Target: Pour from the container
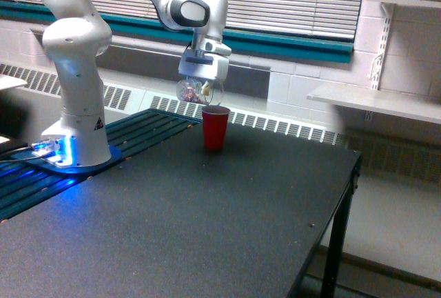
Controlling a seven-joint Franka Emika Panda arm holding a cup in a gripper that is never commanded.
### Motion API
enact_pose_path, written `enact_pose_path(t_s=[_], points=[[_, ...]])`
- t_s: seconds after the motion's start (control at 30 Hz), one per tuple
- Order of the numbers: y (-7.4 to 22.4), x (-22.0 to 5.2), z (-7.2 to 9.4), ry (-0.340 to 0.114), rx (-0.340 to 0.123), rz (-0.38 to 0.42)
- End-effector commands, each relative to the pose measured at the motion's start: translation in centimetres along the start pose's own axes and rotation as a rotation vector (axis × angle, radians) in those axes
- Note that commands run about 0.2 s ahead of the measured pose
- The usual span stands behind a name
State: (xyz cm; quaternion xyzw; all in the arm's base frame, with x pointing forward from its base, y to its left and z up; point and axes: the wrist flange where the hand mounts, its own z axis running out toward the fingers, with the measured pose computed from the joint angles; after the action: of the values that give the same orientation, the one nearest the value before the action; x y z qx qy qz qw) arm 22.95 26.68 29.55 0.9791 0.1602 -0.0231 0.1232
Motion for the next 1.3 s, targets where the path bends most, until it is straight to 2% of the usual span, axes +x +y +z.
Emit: enact_pose_path(t_s=[0.03,0.63,1.3], points=[[0.0,0.2,-0.1,-0.008,-0.015,-0.012],[-0.1,-0.1,-0.1,-0.017,-0.022,-0.010],[0.7,-0.4,-1.5,0.022,-0.008,0.027]])
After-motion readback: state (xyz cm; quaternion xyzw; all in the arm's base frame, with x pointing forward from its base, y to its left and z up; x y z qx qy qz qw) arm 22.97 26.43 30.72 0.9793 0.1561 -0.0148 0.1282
